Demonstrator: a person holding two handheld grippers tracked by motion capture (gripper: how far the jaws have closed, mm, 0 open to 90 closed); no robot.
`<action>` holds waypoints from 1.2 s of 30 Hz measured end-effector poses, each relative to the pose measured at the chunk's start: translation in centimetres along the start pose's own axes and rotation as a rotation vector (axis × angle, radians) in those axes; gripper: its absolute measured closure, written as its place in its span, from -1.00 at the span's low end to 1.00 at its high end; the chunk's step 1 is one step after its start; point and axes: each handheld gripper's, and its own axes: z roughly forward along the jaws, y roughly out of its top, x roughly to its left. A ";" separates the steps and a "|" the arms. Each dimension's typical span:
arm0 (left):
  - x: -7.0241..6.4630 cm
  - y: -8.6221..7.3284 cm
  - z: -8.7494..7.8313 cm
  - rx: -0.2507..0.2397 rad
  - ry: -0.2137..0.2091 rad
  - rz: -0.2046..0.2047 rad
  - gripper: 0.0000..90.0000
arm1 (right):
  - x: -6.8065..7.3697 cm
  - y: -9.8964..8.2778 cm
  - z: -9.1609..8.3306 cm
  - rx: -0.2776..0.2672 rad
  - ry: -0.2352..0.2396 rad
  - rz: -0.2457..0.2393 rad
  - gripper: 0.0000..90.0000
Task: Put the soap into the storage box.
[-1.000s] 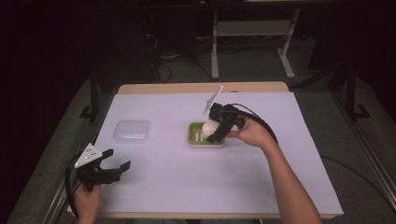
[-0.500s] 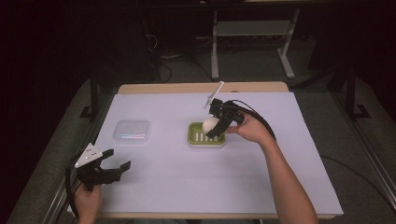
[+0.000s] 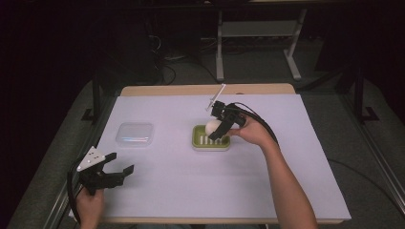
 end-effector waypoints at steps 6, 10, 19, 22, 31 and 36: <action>0.0 0.0 0.0 0.001 0.000 0.002 -0.68 | -0.2 0.2 0.9 0.023 -0.006 0.008 -0.46; 0.0 0.0 0.0 0.000 0.000 -0.001 -0.68 | -0.5 0.3 1.5 0.027 0.003 0.017 -0.46; 0.0 0.0 0.0 0.002 0.001 -0.003 -0.68 | -0.7 0.4 2.4 0.048 0.006 0.034 -0.47; 0.0 0.0 0.0 0.000 0.000 0.000 -0.68 | -0.7 0.5 2.7 0.055 0.002 0.036 -0.46; 0.0 0.0 0.0 -0.002 0.001 0.002 -0.68 | -0.7 0.6 3.3 0.074 0.006 0.034 -0.47; 0.0 0.0 0.0 0.000 0.000 0.000 -0.68 | -0.7 0.5 3.5 0.082 0.009 0.034 -0.47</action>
